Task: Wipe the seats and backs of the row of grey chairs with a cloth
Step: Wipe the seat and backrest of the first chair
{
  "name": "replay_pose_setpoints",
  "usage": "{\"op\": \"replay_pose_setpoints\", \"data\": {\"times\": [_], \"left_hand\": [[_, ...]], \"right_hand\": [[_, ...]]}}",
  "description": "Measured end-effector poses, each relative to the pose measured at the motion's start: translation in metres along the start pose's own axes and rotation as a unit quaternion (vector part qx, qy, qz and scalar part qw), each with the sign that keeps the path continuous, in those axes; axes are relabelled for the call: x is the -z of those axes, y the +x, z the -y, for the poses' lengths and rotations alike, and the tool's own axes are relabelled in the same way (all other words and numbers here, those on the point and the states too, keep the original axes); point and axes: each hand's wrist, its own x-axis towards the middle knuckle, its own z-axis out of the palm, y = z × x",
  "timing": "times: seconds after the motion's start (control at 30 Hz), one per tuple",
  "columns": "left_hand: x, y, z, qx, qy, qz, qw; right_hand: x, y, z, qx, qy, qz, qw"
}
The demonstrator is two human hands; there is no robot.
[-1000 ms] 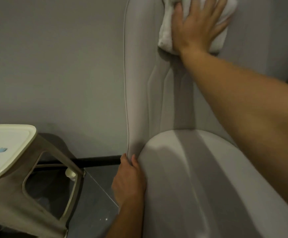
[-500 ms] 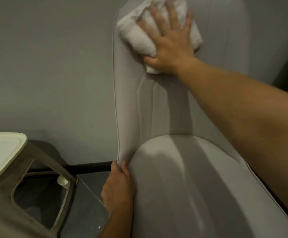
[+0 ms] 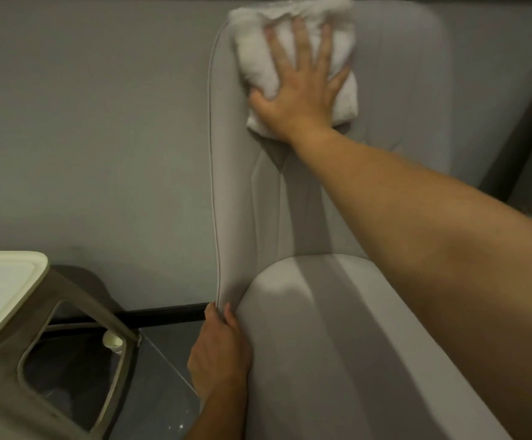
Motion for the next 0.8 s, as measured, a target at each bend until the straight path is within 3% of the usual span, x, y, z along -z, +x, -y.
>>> {"op": "replay_pose_setpoints", "data": {"times": [0.17,0.3,0.53,0.7,0.8], "left_hand": [[0.003,-0.001,0.0,-0.011,-0.009,0.0,1.0],[0.001,-0.001,0.002,-0.015,-0.013,-0.006,1.0],[0.005,-0.003,-0.002,-0.013,-0.007,-0.001,1.0],[0.005,-0.003,-0.002,0.0,0.0,0.004,1.0],[0.002,0.0,-0.001,0.0,-0.001,0.0,1.0]], "right_hand": [[0.006,0.002,-0.003,0.199,-0.041,0.046,0.978],[0.015,0.009,-0.053,0.26,-0.131,0.054,0.955],[0.017,-0.035,-0.137,0.035,-0.134,0.05,0.989],[-0.014,-0.066,-0.069,-0.204,-0.022,0.007,0.979],[-0.04,-0.097,-0.012,-0.248,0.07,0.03,0.966]]}}
